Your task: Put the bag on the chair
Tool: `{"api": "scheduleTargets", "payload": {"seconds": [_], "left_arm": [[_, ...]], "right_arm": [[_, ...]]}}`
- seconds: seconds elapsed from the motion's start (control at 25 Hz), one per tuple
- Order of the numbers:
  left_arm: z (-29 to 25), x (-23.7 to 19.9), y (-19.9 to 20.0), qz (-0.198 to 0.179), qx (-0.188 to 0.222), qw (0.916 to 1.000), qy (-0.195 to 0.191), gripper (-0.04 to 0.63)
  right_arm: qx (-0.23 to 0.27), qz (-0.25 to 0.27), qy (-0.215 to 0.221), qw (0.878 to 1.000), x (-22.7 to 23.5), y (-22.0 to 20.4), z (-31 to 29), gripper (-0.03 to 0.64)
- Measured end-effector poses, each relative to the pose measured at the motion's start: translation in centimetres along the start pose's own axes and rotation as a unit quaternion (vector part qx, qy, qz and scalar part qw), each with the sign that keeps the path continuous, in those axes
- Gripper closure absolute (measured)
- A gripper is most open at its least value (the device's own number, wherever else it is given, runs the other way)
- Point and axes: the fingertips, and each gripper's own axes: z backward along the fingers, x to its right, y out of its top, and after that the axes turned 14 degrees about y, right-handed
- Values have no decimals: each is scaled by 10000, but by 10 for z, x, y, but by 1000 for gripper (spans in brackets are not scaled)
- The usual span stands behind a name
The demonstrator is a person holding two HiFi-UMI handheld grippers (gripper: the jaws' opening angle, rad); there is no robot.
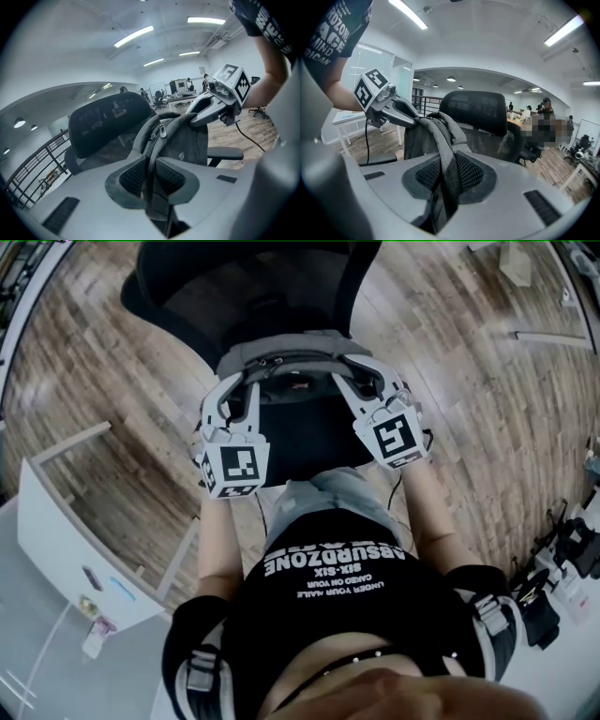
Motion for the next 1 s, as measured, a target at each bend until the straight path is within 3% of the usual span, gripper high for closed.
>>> {"api": "scheduleTargets", "payload": {"seconds": [0.84, 1.0], "left_arm": [[-40, 21, -39, -22, -494, 9987, -158, 525], [-46, 27, -50, -187, -616, 9977, -204, 525]], "right_arm": [[-476, -268, 90, 9985, 14, -46, -32, 528], [-581, -363, 99, 9976, 14, -58, -40, 526]]}}
